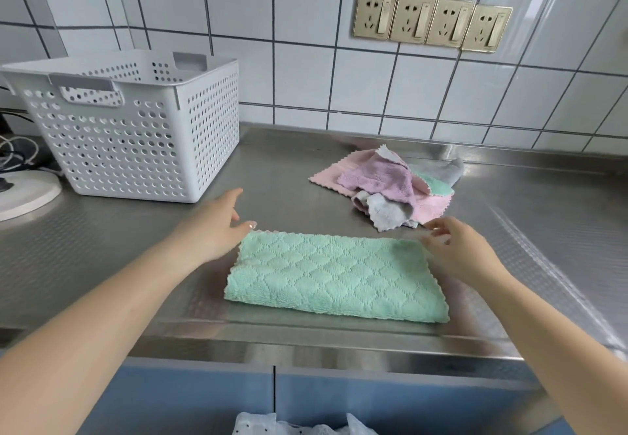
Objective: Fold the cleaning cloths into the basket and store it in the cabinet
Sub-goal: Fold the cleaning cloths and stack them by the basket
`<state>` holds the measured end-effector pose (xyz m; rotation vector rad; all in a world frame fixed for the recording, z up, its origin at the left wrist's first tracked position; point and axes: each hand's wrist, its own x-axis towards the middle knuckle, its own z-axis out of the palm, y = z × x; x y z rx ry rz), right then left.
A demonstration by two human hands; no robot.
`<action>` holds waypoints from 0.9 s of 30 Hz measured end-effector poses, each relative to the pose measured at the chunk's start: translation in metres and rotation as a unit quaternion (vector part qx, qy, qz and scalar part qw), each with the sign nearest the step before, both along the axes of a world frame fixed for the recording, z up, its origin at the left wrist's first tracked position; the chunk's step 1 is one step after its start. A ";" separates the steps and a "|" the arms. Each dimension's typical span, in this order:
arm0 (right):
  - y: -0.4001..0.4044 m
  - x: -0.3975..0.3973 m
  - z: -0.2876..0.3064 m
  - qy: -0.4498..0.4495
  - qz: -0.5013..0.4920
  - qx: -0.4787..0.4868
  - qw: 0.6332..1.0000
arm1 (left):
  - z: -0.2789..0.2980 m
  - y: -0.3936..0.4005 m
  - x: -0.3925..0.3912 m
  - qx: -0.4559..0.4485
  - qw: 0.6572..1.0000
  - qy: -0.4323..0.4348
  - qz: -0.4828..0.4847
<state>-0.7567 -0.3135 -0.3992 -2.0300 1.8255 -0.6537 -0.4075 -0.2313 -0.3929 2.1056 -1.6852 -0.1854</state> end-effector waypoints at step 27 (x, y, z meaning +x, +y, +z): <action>0.076 0.063 -0.033 0.254 0.132 0.038 0.958 | -0.038 0.024 -0.064 0.138 0.962 -0.170 -0.164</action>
